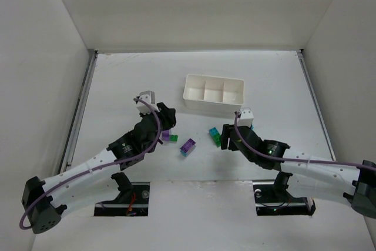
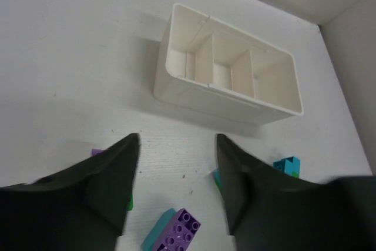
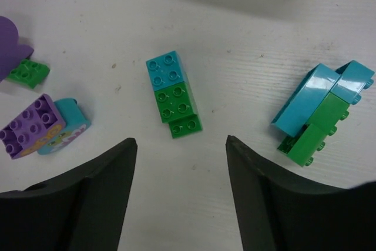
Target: Sort the legos into containers by color
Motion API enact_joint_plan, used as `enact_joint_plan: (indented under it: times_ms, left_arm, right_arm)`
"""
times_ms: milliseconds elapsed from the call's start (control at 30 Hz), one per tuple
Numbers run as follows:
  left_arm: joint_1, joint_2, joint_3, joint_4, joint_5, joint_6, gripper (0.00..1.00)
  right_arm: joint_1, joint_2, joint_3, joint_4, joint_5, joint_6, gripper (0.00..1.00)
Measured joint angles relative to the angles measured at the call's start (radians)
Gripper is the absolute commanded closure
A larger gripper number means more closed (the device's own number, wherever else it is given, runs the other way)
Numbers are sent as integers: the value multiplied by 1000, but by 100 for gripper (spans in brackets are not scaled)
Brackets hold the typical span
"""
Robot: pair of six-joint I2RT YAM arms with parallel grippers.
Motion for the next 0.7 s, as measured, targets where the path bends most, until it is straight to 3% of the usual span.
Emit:
enact_joint_plan:
  times_ms: [67, 200, 367, 700]
  left_arm:
    - [30, 11, 9, -23, 37, -2, 82]
    - [87, 14, 11, -40, 109, -33, 86]
    - [101, 11, 11, -41, 164, -67, 65]
    - [67, 0, 11, -44, 197, -100, 55]
  right_arm:
    - [-14, -1, 0, 11, -7, -12, 26]
    - [-58, 27, 1, 35, -26, -31, 24]
    - [-66, 152, 1, 85, -77, -52, 29]
    - [-65, 333, 58, 168, -131, -99, 33]
